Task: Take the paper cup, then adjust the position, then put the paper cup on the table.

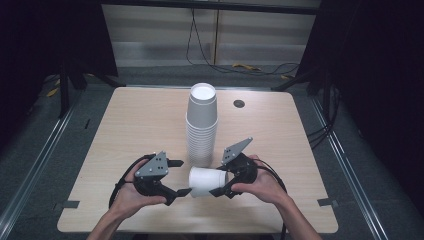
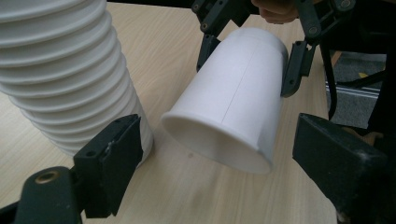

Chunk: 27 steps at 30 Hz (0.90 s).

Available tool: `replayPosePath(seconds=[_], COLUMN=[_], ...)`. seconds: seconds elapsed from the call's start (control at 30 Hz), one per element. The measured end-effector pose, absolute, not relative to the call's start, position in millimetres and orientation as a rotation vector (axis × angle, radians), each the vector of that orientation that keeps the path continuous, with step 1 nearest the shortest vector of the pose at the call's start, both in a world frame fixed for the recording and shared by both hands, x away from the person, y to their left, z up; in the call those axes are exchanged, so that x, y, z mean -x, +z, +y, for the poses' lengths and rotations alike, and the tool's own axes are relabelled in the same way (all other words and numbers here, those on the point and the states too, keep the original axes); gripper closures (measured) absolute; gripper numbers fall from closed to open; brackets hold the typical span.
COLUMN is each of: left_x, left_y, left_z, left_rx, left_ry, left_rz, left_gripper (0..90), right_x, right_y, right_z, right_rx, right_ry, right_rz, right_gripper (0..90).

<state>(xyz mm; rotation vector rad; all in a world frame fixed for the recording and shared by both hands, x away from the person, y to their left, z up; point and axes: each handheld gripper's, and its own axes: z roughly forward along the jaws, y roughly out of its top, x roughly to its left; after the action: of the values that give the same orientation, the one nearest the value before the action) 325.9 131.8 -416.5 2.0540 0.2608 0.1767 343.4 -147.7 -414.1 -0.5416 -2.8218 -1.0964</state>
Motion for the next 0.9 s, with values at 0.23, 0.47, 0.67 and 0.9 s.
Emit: replayPosePath(seconds=[0.23, 0.47, 0.67, 0.9], left_x=[-328, -331, -331, -330], left_y=[-417, -415, -416, -418], left_z=[136, 144, 146, 142], left_rx=[-1.991, -1.924, -1.886, -1.888], left_ry=[0.134, 0.117, 0.103, 0.088], left_rz=[0.302, 0.342, 0.364, 0.362], left_gripper=[15.8, 18.4, 17.0, 16.9], right_x=[-342, -338, -338, -337], right_y=[-416, -416, -418, -417], right_z=[-153, -158, -161, -162], right_rx=[0.578, 0.602, 0.612, 0.611], right_ry=[-1.165, -1.246, -1.301, -1.334], right_rz=[-2.814, -2.788, -2.774, -2.753], right_gripper=[23.7, 23.8, 23.8, 23.7])
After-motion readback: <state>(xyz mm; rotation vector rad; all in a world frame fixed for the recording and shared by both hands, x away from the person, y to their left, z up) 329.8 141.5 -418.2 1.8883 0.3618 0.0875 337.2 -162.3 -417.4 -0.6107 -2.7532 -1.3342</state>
